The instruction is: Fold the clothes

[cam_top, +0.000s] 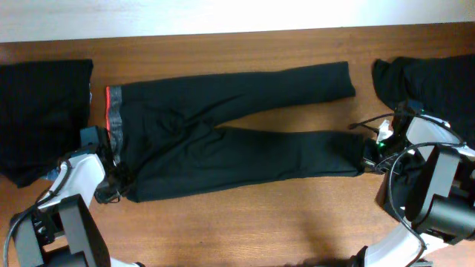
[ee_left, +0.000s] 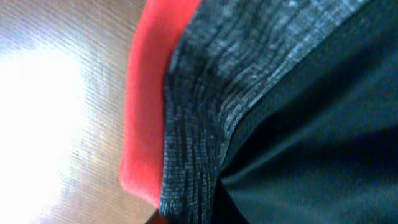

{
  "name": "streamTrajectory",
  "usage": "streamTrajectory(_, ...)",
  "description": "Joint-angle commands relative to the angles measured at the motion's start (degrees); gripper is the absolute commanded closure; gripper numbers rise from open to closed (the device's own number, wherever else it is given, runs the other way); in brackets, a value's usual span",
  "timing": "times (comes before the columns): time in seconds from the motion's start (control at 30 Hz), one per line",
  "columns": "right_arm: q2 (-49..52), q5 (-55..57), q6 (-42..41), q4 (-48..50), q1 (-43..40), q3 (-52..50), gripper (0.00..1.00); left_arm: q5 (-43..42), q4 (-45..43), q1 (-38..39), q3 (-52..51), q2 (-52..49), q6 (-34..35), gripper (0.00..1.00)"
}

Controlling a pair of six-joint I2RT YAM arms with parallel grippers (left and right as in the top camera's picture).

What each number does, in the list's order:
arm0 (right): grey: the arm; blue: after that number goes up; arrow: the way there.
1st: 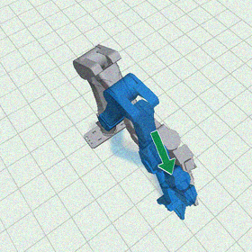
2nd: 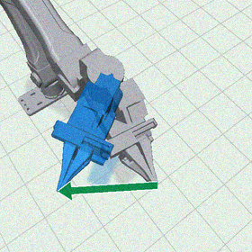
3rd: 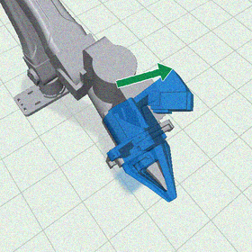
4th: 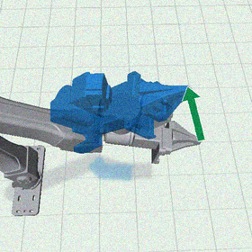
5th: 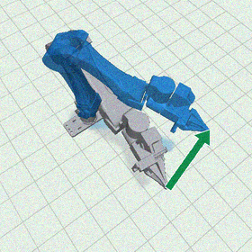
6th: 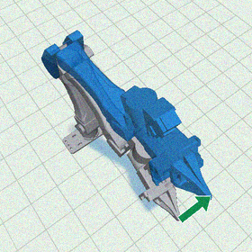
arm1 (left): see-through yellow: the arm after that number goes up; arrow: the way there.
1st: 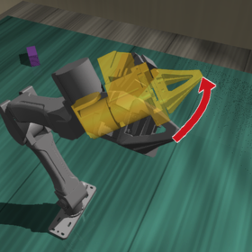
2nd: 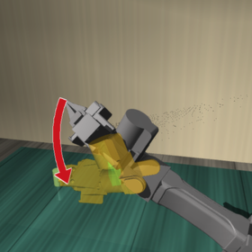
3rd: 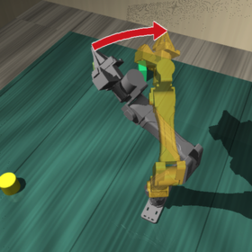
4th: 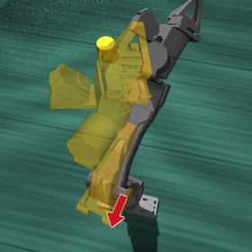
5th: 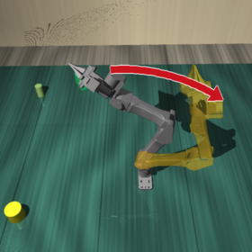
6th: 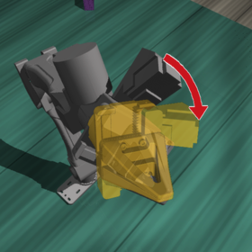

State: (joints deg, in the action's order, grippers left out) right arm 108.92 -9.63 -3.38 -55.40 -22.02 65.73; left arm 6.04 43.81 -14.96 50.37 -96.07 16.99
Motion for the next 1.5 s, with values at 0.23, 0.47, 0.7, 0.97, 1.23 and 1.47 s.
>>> streamTrajectory(0.23,-4.0,-0.3,-0.1,-8.3,0.2,10.3,0.96,0.4,18.3,-0.2,10.1,-1.6,0.1,1.00)
streamTrajectory(0.47,-7.3,4.2,-1.7,-12.7,-0.2,11.2,0.96,4.5,25.8,-0.2,13.8,-1.6,0.2,1.00)
streamTrajectory(0.7,-11.5,5.0,-3.1,-15.8,-5.7,11.3,0.96,4.9,28.0,-0.2,14.0,0.2,0.3,1.00)
streamTrajectory(0.97,-15.6,3.4,-3.1,-16.6,-7.5,11.5,0.96,6.2,25.2,0.0,14.0,10.9,0.3,0.99)
streamTrajectory(1.23,-15.8,3.3,-3.1,-15.3,-2.8,11.9,0.96,0.2,16.6,0.0,14.0,11.8,0.3,0.98)
streamTrajectory(1.47,-15.8,2.7,-5.4,-12.0,1.7,13.4,0.96,-1.1,5.9,0.0,14.0,11.8,0.3,0.95)
